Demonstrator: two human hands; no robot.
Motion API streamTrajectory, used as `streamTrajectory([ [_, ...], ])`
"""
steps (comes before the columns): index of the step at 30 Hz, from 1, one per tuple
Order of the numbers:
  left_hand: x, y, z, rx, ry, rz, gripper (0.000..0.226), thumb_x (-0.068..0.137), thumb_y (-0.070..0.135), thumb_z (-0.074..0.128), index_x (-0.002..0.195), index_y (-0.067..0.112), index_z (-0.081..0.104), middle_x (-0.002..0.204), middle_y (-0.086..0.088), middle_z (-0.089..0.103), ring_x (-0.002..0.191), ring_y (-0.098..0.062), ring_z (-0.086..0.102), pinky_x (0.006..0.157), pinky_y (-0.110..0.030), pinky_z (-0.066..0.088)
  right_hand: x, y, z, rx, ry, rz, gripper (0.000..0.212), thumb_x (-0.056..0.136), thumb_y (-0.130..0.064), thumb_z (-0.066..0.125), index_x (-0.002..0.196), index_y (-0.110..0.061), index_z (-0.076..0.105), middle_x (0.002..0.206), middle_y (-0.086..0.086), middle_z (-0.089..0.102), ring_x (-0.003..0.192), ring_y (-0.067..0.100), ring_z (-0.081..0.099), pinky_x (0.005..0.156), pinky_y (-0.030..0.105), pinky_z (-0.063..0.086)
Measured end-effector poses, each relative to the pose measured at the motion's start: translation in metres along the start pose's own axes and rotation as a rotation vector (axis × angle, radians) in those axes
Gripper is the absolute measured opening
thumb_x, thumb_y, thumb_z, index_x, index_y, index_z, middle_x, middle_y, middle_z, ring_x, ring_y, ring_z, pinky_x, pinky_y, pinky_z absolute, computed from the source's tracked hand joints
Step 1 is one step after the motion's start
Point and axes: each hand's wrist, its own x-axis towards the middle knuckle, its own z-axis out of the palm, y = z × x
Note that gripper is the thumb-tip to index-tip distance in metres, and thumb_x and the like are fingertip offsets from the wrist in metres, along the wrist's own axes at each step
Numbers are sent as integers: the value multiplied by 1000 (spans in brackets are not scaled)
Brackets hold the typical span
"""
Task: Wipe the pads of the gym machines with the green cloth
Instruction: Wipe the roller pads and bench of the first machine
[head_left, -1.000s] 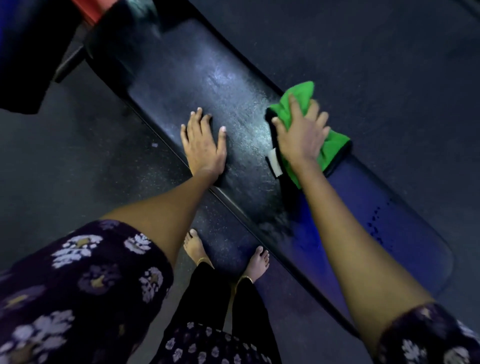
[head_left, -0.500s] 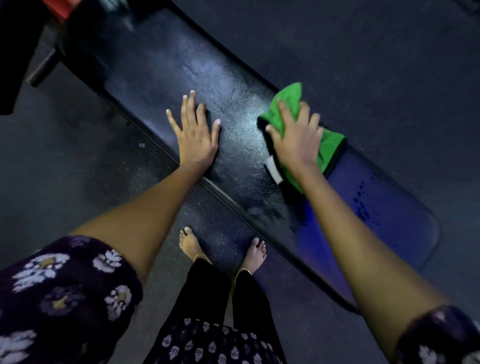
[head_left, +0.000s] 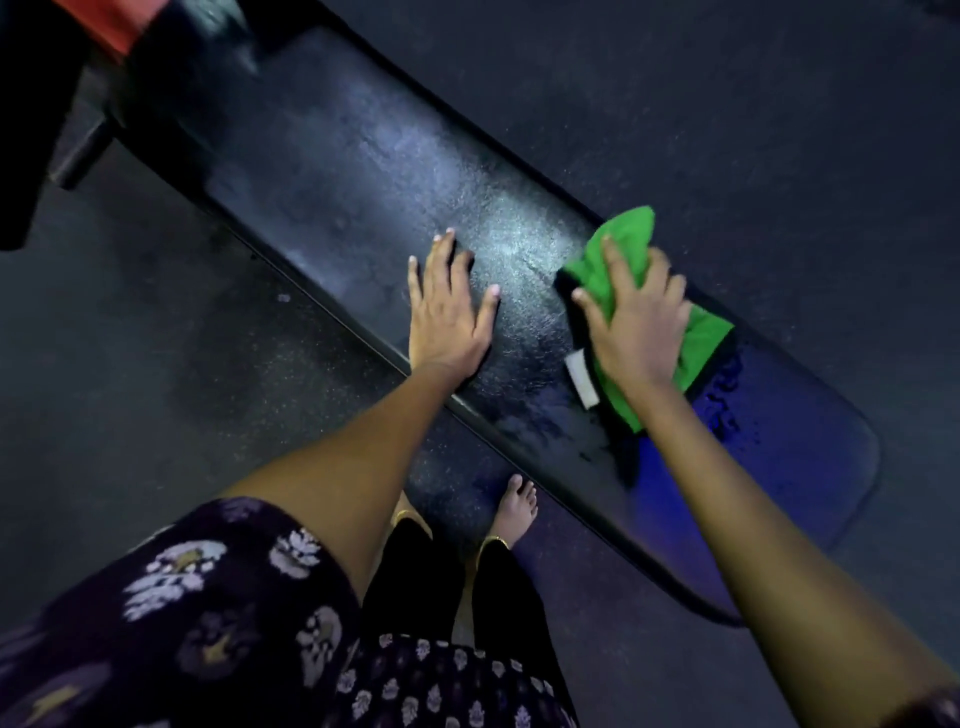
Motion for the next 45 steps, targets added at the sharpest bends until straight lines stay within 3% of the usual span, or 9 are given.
streamTrajectory([
  [3,0,4,-1,-17,1,-10,64,94,48,20,132,3,45,154,-13,24,144,-23,17,118,-44,-1,-40,32,2,-25,19,-97,60,90,-55,44,145,-32,34,141,21,37,109,39,44,88,46,38],
  [9,1,5,-2,-48,17,-20,61,94,47,24,129,2,46,152,-14,27,143,-23,20,118,-45,1,0,47,-12,24,82,323,63,93,-55,43,148,-28,28,145,20,29,121,40,36,96,50,33],
  [16,-1,4,1,-64,47,-8,58,94,44,27,126,1,48,150,-14,31,141,-25,25,117,-44,3,-53,28,4,-24,-15,-213,60,89,-57,44,143,-34,36,139,18,42,106,36,46,85,45,40],
  [23,1,3,2,-67,38,-1,55,95,44,26,123,3,49,150,-14,30,141,-25,23,117,-49,7,-41,42,-4,-8,105,290,66,88,-59,48,145,-30,32,145,18,32,115,38,39,91,46,34],
  [27,0,4,1,-107,53,4,56,93,42,25,124,1,48,151,-15,28,142,-27,21,117,-48,5,-45,-11,10,-45,7,21,67,85,-63,48,144,-35,33,144,15,34,117,34,39,89,41,35],
  [31,-3,2,-1,-216,91,35,56,92,43,29,118,-2,49,148,-19,30,140,-31,26,115,-46,2,-103,-7,30,-112,-29,-367,62,83,-61,48,139,-36,42,130,16,50,96,33,51,75,38,42],
  [35,-3,-1,-4,-266,81,47,59,89,48,32,117,-1,49,146,-20,30,140,-32,24,114,-50,-3,-125,31,22,-49,16,-159,63,83,-64,43,139,-36,42,134,18,46,102,36,48,82,44,42],
  [39,-4,-8,-7,-285,14,92,65,87,53,31,120,0,47,150,-20,22,144,-34,14,113,-50,-8,-94,-8,21,-37,59,125,65,87,-63,46,144,-38,32,145,15,33,117,35,38,91,43,34],
  [45,-5,-10,-16,-346,-53,33,79,78,64,21,122,4,47,157,-16,10,146,-32,-2,109,-52,-16,-134,-36,45,-164,-27,-374,68,79,-58,61,140,-34,43,134,17,49,100,33,51,76,38,41],
])
